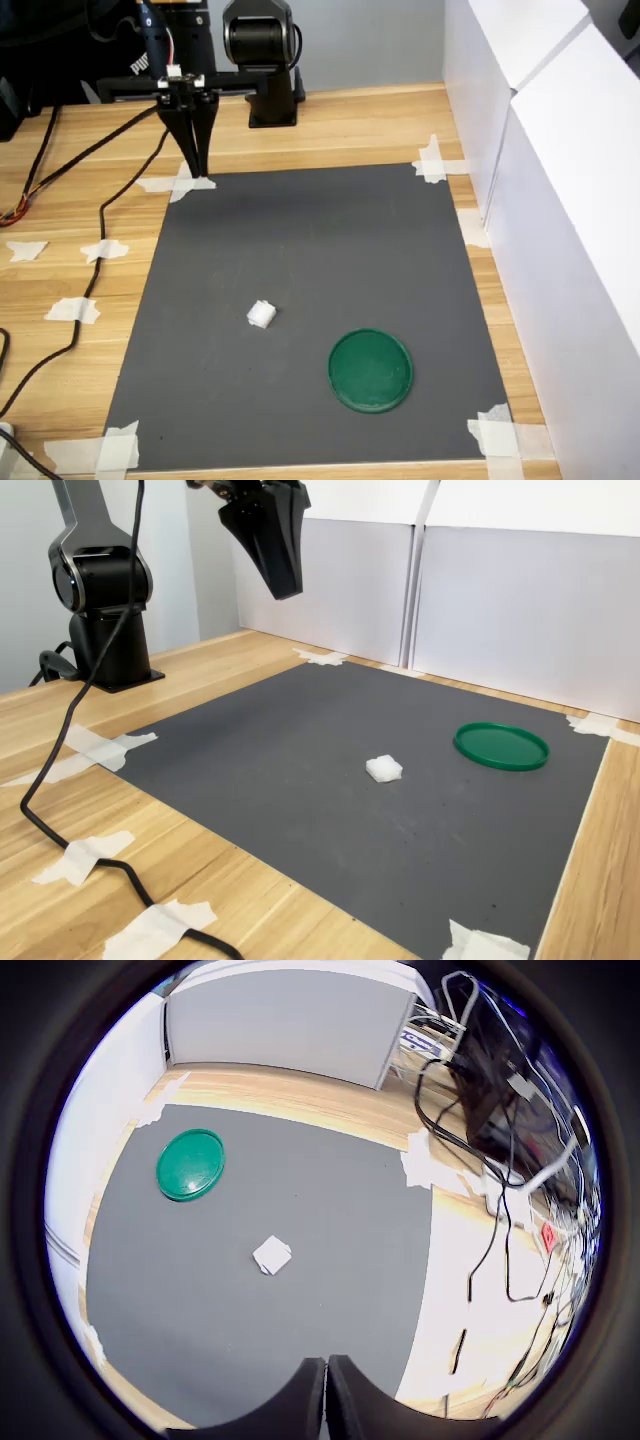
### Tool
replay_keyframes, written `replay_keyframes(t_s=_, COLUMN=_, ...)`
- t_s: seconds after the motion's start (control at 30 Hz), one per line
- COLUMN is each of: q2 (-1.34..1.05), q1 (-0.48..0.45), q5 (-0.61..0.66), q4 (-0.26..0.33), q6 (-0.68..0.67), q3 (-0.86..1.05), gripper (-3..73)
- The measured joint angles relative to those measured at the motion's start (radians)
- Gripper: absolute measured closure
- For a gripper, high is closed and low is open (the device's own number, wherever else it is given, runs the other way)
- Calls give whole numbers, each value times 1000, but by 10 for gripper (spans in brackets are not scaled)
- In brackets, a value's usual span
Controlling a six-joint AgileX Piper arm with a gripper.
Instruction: Grasp a white terminal and put it on the green lid.
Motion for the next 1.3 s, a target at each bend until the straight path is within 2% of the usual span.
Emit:
replay_keyframes(t_s=0.2, q2=126, q1=0, q5=185, q4=56, q6=-250, q3=-162, gripper=702)
replay_keyframes(t_s=0.33, q2=168, q1=0, q5=225, q4=49, q6=-309, q3=-222, gripper=625)
replay_keyframes(t_s=0.47, q2=198, q1=0, q5=236, q4=26, q6=-329, q3=-258, gripper=437)
replay_keyframes(t_s=0.53, q2=206, q1=0, q5=237, q4=25, q6=-336, q3=-266, gripper=308)
replay_keyframes(t_s=0.57, q2=210, q1=0, q5=237, q4=27, q6=-340, q3=-267, gripper=234)
replay_keyframes(t_s=0.63, q2=217, q1=0, q5=238, q4=31, q6=-346, q3=-268, gripper=134)
replay_keyframes(t_s=0.73, q2=231, q1=0, q5=247, q4=64, q6=-355, q3=-275, gripper=24)
replay_keyframes(t_s=0.87, q2=238, q1=0, q5=273, q4=137, q6=-379, q3=-288, gripper=-13)
replay_keyframes(t_s=0.93, q2=245, q1=0, q5=268, q4=146, q6=-379, q3=-289, gripper=-17)
replay_keyframes(t_s=1.13, q2=297, q1=0, q5=184, q4=72, q6=-275, q3=-289, gripper=-18)
replay_keyframes(t_s=1.3, q2=336, q1=38, q5=162, q4=50, q6=-279, q3=-289, gripper=-18)
